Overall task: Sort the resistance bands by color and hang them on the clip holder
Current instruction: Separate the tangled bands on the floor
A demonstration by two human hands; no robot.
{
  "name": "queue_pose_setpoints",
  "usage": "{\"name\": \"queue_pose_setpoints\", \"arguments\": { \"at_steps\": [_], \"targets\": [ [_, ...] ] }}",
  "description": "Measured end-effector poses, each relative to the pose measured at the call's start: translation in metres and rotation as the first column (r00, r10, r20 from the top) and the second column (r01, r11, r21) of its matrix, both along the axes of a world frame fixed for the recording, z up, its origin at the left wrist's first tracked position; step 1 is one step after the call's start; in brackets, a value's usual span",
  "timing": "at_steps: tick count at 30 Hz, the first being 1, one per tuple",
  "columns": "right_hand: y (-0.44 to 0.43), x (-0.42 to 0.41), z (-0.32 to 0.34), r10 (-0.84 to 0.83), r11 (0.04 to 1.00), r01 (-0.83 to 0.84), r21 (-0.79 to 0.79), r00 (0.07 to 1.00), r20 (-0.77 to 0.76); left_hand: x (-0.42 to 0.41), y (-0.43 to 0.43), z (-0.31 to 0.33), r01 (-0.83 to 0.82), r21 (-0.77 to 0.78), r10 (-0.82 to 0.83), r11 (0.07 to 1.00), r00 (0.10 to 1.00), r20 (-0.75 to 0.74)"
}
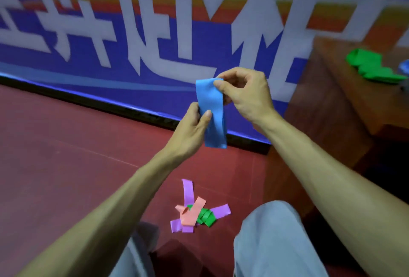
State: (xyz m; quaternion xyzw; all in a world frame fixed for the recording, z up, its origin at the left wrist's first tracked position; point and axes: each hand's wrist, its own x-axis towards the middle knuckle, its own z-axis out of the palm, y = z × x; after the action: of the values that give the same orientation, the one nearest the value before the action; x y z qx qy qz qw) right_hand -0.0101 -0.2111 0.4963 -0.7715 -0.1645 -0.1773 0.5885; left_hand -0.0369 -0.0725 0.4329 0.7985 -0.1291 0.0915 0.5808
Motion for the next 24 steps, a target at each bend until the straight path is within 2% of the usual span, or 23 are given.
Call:
{"name": "queue_pose_setpoints", "arguments": {
  "at_steps": [4, 8, 12, 18, 24],
  "targets": [
    [-0.021, -0.025, 0.047, -0.055, 0.998, 0.058, -0.029, 0.996, 0.073, -0.02, -0.013, 0.044, 0.098, 0.001, -0.098, 0.995, 0.995, -0.004],
    [-0.043, -0.046, 0.083, -0.112, 0.994, 0.11, 0.017, 0.988, 0.109, -0.037, -0.034, 0.077, 0.14, 0.05, -0.141, 0.989, 0.99, 0.02],
    [-0.074, -0.063, 0.107, -0.127, 0.991, 0.124, 0.051, 0.989, 0.072, -0.053, -0.059, 0.101, 0.181, 0.066, -0.182, 0.981, 0.983, 0.015],
    [-0.133, -0.097, 0.137, -0.228, 0.973, 0.223, 0.065, 0.972, 0.064, -0.077, -0.115, 0.133, 0.275, -0.019, -0.275, 0.961, 0.962, 0.006],
    [-0.205, -0.132, 0.172, -0.369, 0.925, 0.359, 0.122, 0.927, 0.07, -0.106, -0.177, 0.171, 0.409, -0.2, -0.413, 0.89, 0.91, 0.02]
  ]
}}
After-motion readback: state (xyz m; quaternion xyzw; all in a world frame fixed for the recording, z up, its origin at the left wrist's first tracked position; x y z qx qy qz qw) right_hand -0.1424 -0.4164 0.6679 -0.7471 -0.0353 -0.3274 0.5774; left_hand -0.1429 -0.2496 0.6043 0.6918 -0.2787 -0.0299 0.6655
